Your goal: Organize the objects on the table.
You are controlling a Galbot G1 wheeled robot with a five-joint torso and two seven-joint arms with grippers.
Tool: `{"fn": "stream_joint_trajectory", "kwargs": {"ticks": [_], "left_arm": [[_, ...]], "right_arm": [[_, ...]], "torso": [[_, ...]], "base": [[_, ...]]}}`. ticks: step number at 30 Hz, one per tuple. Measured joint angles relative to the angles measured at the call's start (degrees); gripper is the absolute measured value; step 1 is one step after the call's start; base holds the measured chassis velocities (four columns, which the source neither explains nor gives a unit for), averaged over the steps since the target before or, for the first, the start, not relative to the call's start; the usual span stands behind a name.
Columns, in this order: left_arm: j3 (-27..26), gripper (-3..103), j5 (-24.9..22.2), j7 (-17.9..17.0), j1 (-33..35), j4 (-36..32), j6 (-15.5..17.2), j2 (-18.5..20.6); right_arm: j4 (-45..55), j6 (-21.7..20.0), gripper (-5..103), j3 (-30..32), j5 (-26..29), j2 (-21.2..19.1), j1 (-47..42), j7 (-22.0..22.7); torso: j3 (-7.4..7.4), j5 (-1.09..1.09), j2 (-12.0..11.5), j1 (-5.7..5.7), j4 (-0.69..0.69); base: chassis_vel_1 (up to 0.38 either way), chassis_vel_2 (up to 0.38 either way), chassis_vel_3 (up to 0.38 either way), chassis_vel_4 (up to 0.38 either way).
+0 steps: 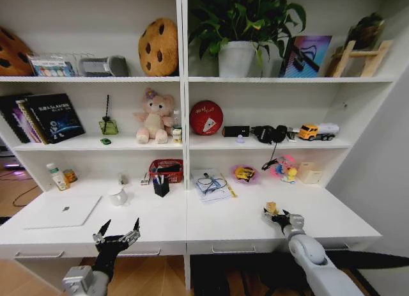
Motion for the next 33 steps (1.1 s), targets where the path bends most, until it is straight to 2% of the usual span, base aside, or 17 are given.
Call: {"fn": "stream_joint_trajectory", "kwargs": {"ticks": [2, 3, 6, 7, 9, 10, 11, 12, 15, 16, 18, 20, 23, 24, 27, 28, 33], "left_arm": [[0.0, 100, 0.0, 0.0, 0.0, 0.0, 0.0, 0.0], [0.0, 100, 0.0, 0.0, 0.0, 0.0, 0.0, 0.0], [0.0, 100, 0.0, 0.0, 0.0, 0.0, 0.0, 0.0], [0.0, 100, 0.0, 0.0, 0.0, 0.0, 0.0, 0.0], [0.0, 100, 0.0, 0.0, 0.0, 0.0, 0.0, 0.0], [0.0, 100, 0.0, 0.0, 0.0, 0.0, 0.0, 0.0], [0.0, 100, 0.0, 0.0, 0.0, 0.0, 0.0, 0.0], [0.0, 100, 0.0, 0.0, 0.0, 0.0, 0.0, 0.0], [0.0, 100, 0.0, 0.0, 0.0, 0.0, 0.0, 0.0], [0.0, 100, 0.0, 0.0, 0.0, 0.0, 0.0, 0.0], [0.0, 100, 0.0, 0.0, 0.0, 0.0, 0.0, 0.0], [0.0, 100, 0.0, 0.0, 0.0, 0.0, 0.0, 0.0], [0.0, 100, 0.0, 0.0, 0.0, 0.0, 0.0, 0.0], [0.0, 100, 0.0, 0.0, 0.0, 0.0, 0.0, 0.0], [0.0, 100, 0.0, 0.0, 0.0, 0.0, 0.0, 0.0], [0.0, 100, 0.0, 0.0, 0.0, 0.0, 0.0, 0.0], [0.0, 100, 0.0, 0.0, 0.0, 0.0, 0.0, 0.0]], "right_arm": [[-0.1, 0.0, 94, -0.4, 0.0, 0.0, 0.2, 0.0], [0.0, 0.0, 85, -0.5, -0.1, 0.2, 0.1, 0.0], [0.1, 0.0, 85, -0.5, -0.4, 0.3, -0.3, -0.2], [0.1, 0.1, 73, -0.5, -0.6, 0.4, -0.6, -0.4], [0.1, 0.1, 73, -0.5, -0.7, 0.4, -0.6, -0.4], [-0.2, 0.3, 63, -0.4, -0.8, 0.6, -0.8, -0.5], [-0.2, 0.3, 63, -0.4, -0.8, 0.8, -0.8, -0.5], [-0.3, 0.4, 52, -0.4, -0.8, 0.8, -0.9, -0.6], [-0.6, 0.7, 52, -0.3, -0.9, 0.8, -0.9, -1.0], [-0.8, 0.8, 41, -0.3, -0.9, 0.8, -0.9, -1.2], [-0.8, 0.8, 41, -0.2, -0.9, 0.7, -0.9, -1.2], [-0.9, 1.0, 26, -0.1, -0.9, 0.6, -0.9, -1.5], [-0.9, 1.0, 26, 0.0, -0.8, 0.5, -1.0, -1.7], [-0.9, 1.1, 20, 0.1, -0.8, 0.5, -1.1, -1.9], [-0.8, 1.3, 20, 0.4, -0.8, 0.5, -1.3, -2.1], [-0.4, 1.3, 15, 0.6, -0.8, 0.5, -1.5, -2.3], [0.6, 1.1, 15, 1.3, -0.9, 0.3, -1.9, -3.2]], "torso": [[0.0, 0.0, 0.0, 0.0, 0.01], [0.0, 0.0, 0.0, 0.0, 0.0], [0.0, 0.0, 0.0, 0.0, 0.0], [0.0, 0.0, 0.0, 0.0, -0.01], [0.0, 0.0, 0.0, 0.0, 0.0], [0.0, 0.0, 0.0, 0.0, -0.01], [0.0, 0.0, 0.0, 0.0, 0.0], [0.0, -0.01, 0.0, 0.0, 0.0], [0.0, -0.01, 0.0, 0.0, 0.0], [-0.01, -0.01, 0.0, 0.0, 0.0], [-0.01, -0.01, 0.0, 0.0, 0.0], [-0.01, -0.01, 0.0, 0.0, 0.0], [0.0, -0.01, 0.0, 0.0, 0.0], [-0.01, -0.01, 0.0, 0.0, 0.0], [0.0, 0.0, 0.0, 0.0, 0.01], [0.0, 0.01, 0.0, 0.0, 0.0], [0.0, 0.03, 0.0, 0.0, -0.02]], "base": [[0.0, 0.0, 0.0, 0.0], [0.0, 0.0, 0.0, 0.0], [0.0, 0.0, 0.0, 0.0], [0.0, 0.0, 0.0, 0.0], [0.0, 0.0, 0.0, 0.0], [0.0, 0.0, 0.0, 0.0], [0.0, 0.0, 0.0, 0.0], [0.0, 0.0, 0.0, 0.0], [0.0, 0.0, 0.0, 0.0], [0.0, 0.0, 0.0, 0.0], [0.0, 0.0, 0.0, 0.0], [0.0, 0.0, 0.0, 0.0], [0.0, 0.0, 0.0, 0.0], [0.0, 0.0, 0.0, 0.0], [0.0, 0.0, 0.0, 0.0], [0.0, 0.0, 0.0, 0.0], [0.0, 0.0, 0.0, 0.0]]}}
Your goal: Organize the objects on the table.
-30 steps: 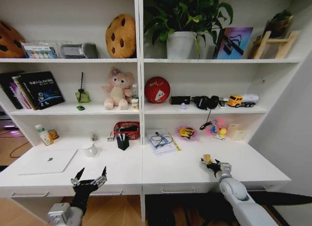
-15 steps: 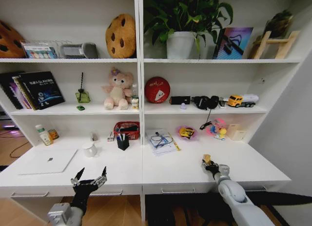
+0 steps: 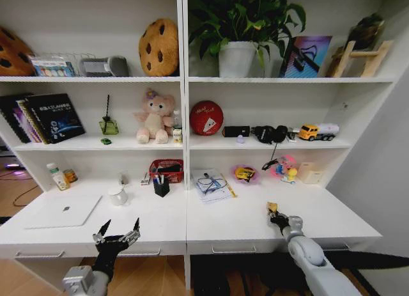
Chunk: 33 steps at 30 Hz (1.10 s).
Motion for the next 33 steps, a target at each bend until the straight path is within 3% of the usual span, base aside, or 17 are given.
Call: {"fn": "stream_joint_trajectory", "kwargs": {"ticks": [6, 11, 14, 17, 22, 25, 33], "left_arm": [[0.0, 100, 0.0, 0.0, 0.0, 0.0, 0.0, 0.0], [0.0, 100, 0.0, 0.0, 0.0, 0.0, 0.0, 0.0], [0.0, 100, 0.0, 0.0, 0.0, 0.0, 0.0, 0.0], [0.0, 100, 0.0, 0.0, 0.0, 0.0, 0.0, 0.0], [0.0, 100, 0.0, 0.0, 0.0, 0.0, 0.0, 0.0], [0.0, 100, 0.0, 0.0, 0.0, 0.0, 0.0, 0.0], [0.0, 100, 0.0, 0.0, 0.0, 0.0, 0.0, 0.0]], "right_arm": [[2.0, 1.7, 15, 0.7, 0.0, -2.1, 2.6, -2.1], [-5.5, 4.1, 15, -5.5, 2.0, -4.1, 15.2, -3.6], [-10.4, 3.6, 15, -10.8, 4.7, -4.2, 23.0, -3.7], [-16.7, 3.6, 15, -16.3, 4.6, -2.9, 32.3, -3.5], [-24.9, 4.6, 15, -20.5, 3.0, -0.4, 39.8, -3.4], [-35.2, 7.1, 15, -23.1, 0.3, 3.6, 45.2, -3.3], [-45.1, 11.1, 15, -24.0, -1.6, 8.2, 47.8, -3.9]], "torso": [[0.0, -0.03, 0.0, 0.0, -0.01], [0.01, -0.04, 0.0, 0.0, 0.04], [0.01, -0.01, 0.0, 0.01, 0.01], [0.01, -0.04, 0.0, 0.01, 0.04], [0.01, -0.05, 0.0, 0.01, 0.03], [0.01, -0.04, 0.0, 0.01, 0.0], [0.0, -0.04, 0.0, 0.01, 0.02]], "base": [[0.0, 0.0, 0.0, 0.0], [0.0, 0.0, 0.0, 0.0], [0.0, 0.0, 0.0, 0.0], [0.0, 0.0, 0.0, 0.0], [0.0, 0.0, 0.0, 0.0], [0.0, 0.0, 0.0, 0.0], [0.0, 0.0, 0.0, 0.0]]}}
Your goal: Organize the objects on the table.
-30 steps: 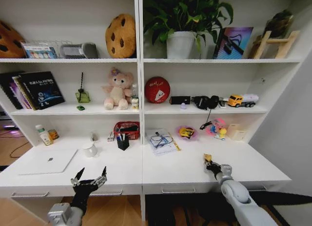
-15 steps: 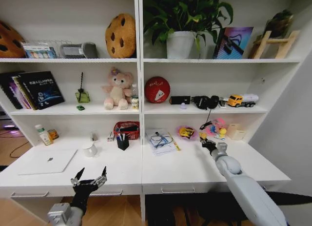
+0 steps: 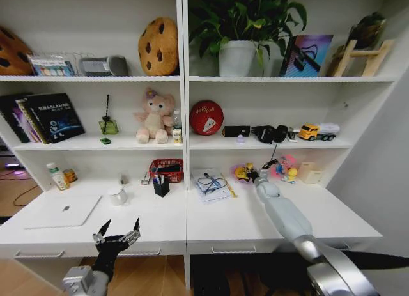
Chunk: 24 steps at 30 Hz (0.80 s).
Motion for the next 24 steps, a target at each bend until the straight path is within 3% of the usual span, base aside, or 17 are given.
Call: {"fn": "stream_joint_trajectory", "kwargs": {"ticks": [10, 24], "left_arm": [[0.0, 100, 0.0, 0.0, 0.0, 0.0, 0.0, 0.0], [0.0, 100, 0.0, 0.0, 0.0, 0.0, 0.0, 0.0]], "right_arm": [[-0.4, 0.1, 15, 2.3, -1.5, -0.4, -1.9, -0.3], [-7.2, 0.9, 15, 1.3, -1.1, 2.1, 3.1, -0.9]], "torso": [[-0.01, -0.01, 0.0, -0.01, -0.02], [0.0, 0.02, 0.0, -0.01, -0.01]], "base": [[0.0, 0.0, 0.0, 0.0], [0.0, 0.0, 0.0, 0.0]]}}
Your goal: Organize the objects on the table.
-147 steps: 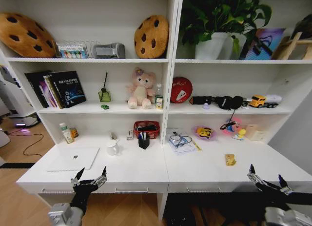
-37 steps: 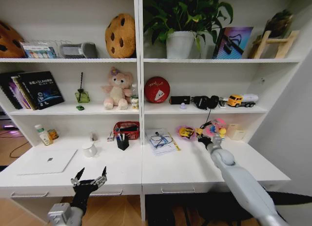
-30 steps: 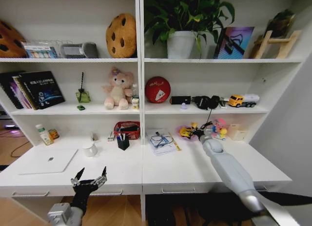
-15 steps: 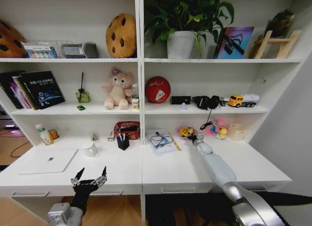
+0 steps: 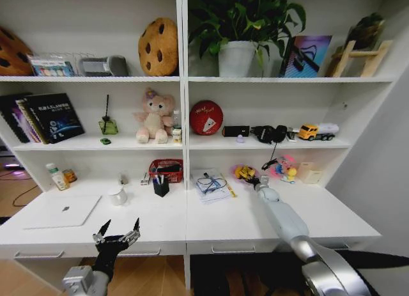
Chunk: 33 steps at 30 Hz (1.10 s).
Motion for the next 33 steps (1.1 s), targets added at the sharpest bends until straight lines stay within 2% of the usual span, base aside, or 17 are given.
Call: {"fn": "stream_joint_trajectory", "kwargs": {"ticks": [7, 11, 12, 14, 17, 26, 33], "left_arm": [[0.0, 100, 0.0, 0.0, 0.0, 0.0, 0.0, 0.0], [0.0, 100, 0.0, 0.0, 0.0, 0.0, 0.0, 0.0], [0.0, 100, 0.0, 0.0, 0.0, 0.0, 0.0, 0.0], [0.0, 100, 0.0, 0.0, 0.0, 0.0, 0.0, 0.0], [0.0, 100, 0.0, 0.0, 0.0, 0.0, 0.0, 0.0], [0.0, 100, 0.0, 0.0, 0.0, 0.0, 0.0, 0.0], [0.0, 100, 0.0, 0.0, 0.0, 0.0, 0.0, 0.0]], "right_arm": [[-4.2, 2.6, 15, -2.4, 2.5, 0.4, 4.2, -1.6], [1.4, 1.8, 15, 0.4, 2.4, -1.8, 0.0, -1.0], [4.5, 0.8, 15, 1.7, 2.3, -3.2, -2.4, -0.5], [9.2, -0.2, 15, 3.3, 2.3, -5.7, -5.9, 0.0], [10.4, -0.4, 15, 3.9, 2.1, -7.0, -7.8, 0.2], [4.4, 0.3, 15, 2.2, 2.3, -3.8, -4.9, -0.4], [2.0, 0.7, 15, -0.6, 2.5, -3.2, -1.4, -1.1]], "torso": [[0.0, -0.02, 0.0, 0.01, 0.03], [0.0, -0.01, 0.0, 0.01, 0.03], [0.01, 0.02, 0.0, 0.0, -0.03], [0.0, -0.02, 0.0, 0.0, -0.05], [0.0, -0.01, 0.0, 0.0, -0.06], [0.0, -0.03, 0.0, 0.0, 0.03], [0.0, -0.02, 0.0, 0.0, 0.0]], "base": [[0.0, 0.0, 0.0, 0.0], [0.0, 0.0, 0.0, 0.0], [0.0, 0.0, 0.0, 0.0], [0.0, 0.0, 0.0, 0.0], [0.0, 0.0, 0.0, 0.0], [0.0, 0.0, 0.0, 0.0], [0.0, 0.0, 0.0, 0.0]]}}
